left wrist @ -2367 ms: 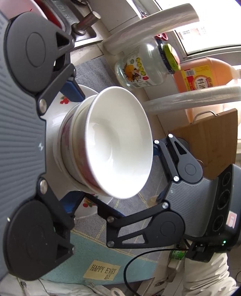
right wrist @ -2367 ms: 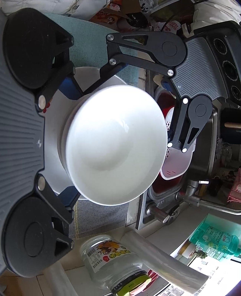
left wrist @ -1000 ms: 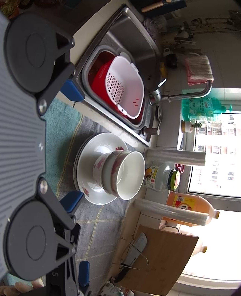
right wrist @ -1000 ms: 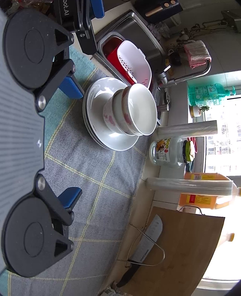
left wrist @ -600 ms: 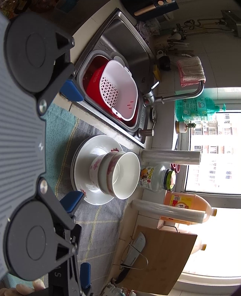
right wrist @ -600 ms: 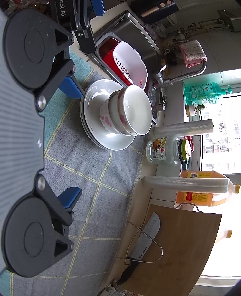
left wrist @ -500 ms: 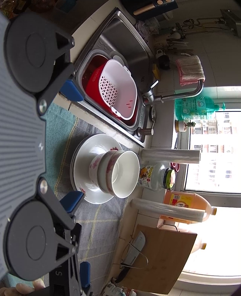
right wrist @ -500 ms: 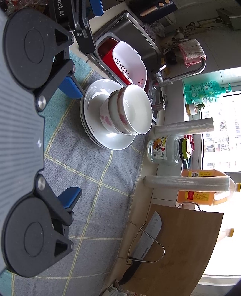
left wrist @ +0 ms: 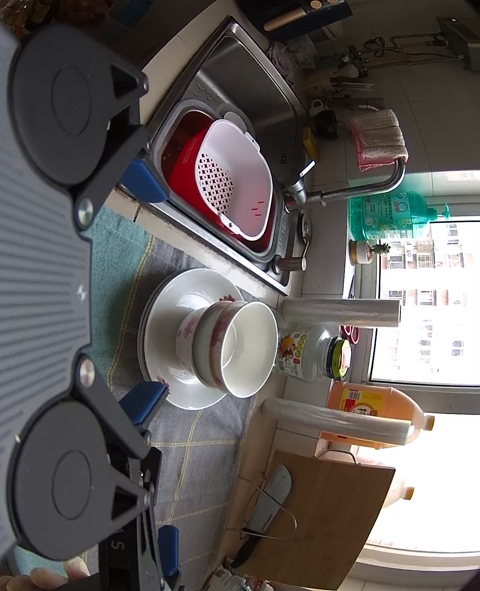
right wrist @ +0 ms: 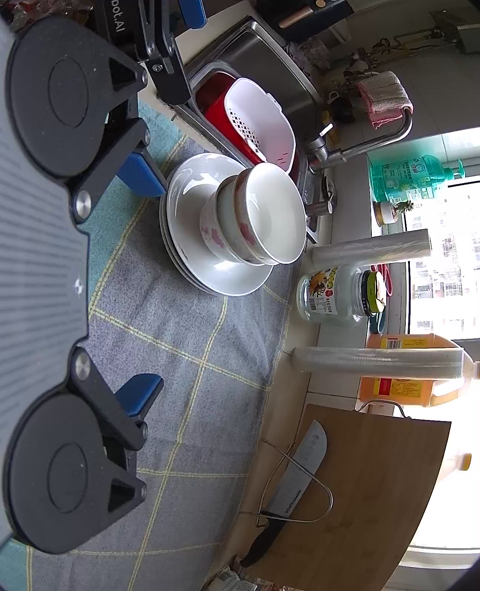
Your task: Organize plates and bowls
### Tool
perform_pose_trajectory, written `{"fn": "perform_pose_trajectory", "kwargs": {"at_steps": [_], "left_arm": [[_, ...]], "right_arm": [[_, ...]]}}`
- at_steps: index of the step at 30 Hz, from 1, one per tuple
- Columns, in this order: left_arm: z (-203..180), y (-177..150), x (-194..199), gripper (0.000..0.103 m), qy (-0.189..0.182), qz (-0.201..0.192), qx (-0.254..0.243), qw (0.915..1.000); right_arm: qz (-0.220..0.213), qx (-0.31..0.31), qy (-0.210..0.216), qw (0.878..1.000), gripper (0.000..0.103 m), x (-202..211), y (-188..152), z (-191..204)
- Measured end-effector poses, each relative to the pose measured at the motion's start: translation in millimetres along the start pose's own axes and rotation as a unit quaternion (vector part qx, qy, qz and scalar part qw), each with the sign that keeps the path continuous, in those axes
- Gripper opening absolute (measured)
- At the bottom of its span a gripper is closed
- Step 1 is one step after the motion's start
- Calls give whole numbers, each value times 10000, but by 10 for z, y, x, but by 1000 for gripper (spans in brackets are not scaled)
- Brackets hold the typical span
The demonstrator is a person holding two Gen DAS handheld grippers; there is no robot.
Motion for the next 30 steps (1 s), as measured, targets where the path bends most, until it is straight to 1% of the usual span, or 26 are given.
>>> {"fn": "perform_pose_trajectory", "kwargs": {"at_steps": [30], "left_arm": [[-16, 15, -19, 102, 70, 39, -21, 10000]], "right_arm": [[102, -42, -88, 9999, 103, -24, 14, -23]]}}
Point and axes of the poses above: each gripper's, at about its wrist camera, not at the fingertips, and x roughly against the way its jaws point, z to its left, y to its top, the point moved 2 cm from there along -x, roughly the way its jaws point, and after that the axes turned 4 degrees about -z, right-handed, at the moved point
